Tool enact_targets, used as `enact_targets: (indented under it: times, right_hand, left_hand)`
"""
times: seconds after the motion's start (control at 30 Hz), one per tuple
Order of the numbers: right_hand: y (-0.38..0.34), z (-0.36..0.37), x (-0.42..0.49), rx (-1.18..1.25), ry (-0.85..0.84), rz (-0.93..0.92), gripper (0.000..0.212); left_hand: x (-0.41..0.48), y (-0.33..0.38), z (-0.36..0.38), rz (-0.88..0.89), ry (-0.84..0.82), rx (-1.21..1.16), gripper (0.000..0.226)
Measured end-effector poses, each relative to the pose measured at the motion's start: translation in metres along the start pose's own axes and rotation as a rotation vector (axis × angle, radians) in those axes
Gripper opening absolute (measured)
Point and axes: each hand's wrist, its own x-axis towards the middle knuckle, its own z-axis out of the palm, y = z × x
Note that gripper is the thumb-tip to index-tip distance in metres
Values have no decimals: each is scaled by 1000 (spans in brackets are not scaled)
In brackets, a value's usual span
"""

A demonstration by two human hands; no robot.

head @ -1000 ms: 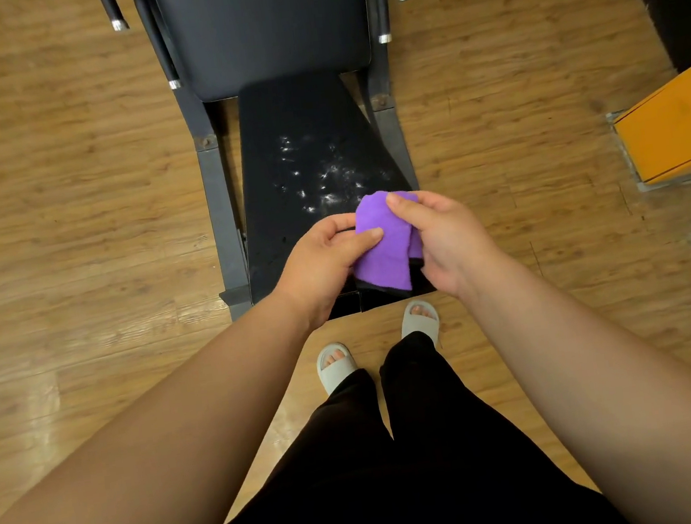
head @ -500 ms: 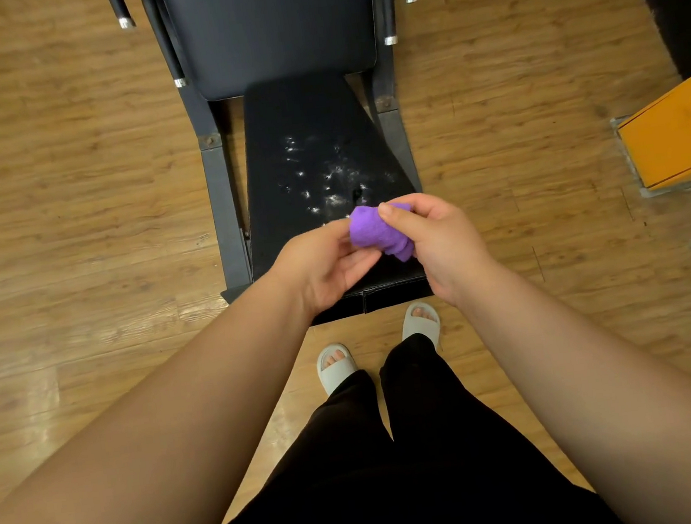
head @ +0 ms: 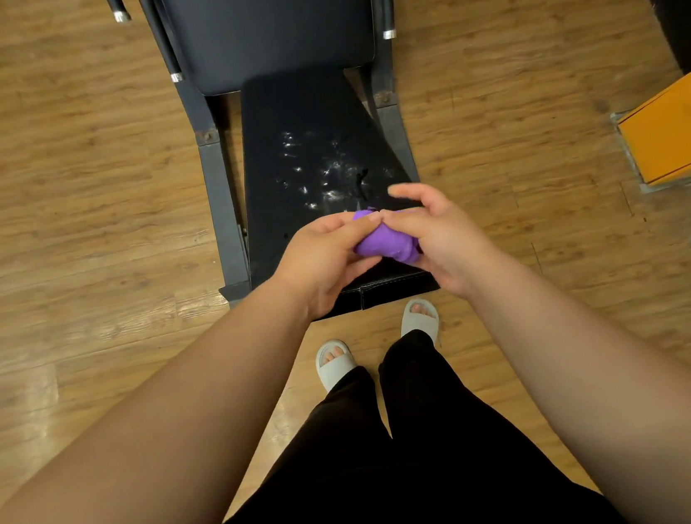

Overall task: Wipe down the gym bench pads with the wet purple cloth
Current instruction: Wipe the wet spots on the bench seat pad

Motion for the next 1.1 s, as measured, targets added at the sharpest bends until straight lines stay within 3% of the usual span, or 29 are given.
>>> enact_targets:
  times: [0.07, 0.13, 0.23, 0.4, 0.47, 0.57, 0.77, 1.0, 1.1]
  right_hand:
    - [-4, -8, 1, -88, -139, -15, 41]
    - [-5, -13, 4, -143, -232, 11, 37]
    - [-2, -20, 15, -245, -160, -8, 30]
    - [7, -36, 35, -649, -8, -151, 41]
    - [16, -37, 43, -858, -37, -217, 38]
    - [22, -34, 49, -920, -67, -242, 36]
    - [19, -40, 53, -987, -242, -288, 35]
    - [22, -39, 53, -998, -305, -364, 26]
    - [21, -43, 62, -1009, -247, -378, 24]
  left_hand:
    - [2, 0, -2, -7, 13, 8, 11]
    - [5, -1, -3, -1, 36, 77, 10]
    - [13, -4, -4, 53, 101, 256, 17]
    - [30, -20, -16, 294, 171, 944, 39]
    - [40, -31, -20, 301, 147, 1199, 45]
    - [53, -46, -25, 276, 139, 1516, 50]
    - [59, -53, -27, 310, 166, 1580, 51]
    - [60, -54, -28, 319, 191, 1597, 51]
    - [61, -55, -28, 322, 196, 1599, 50]
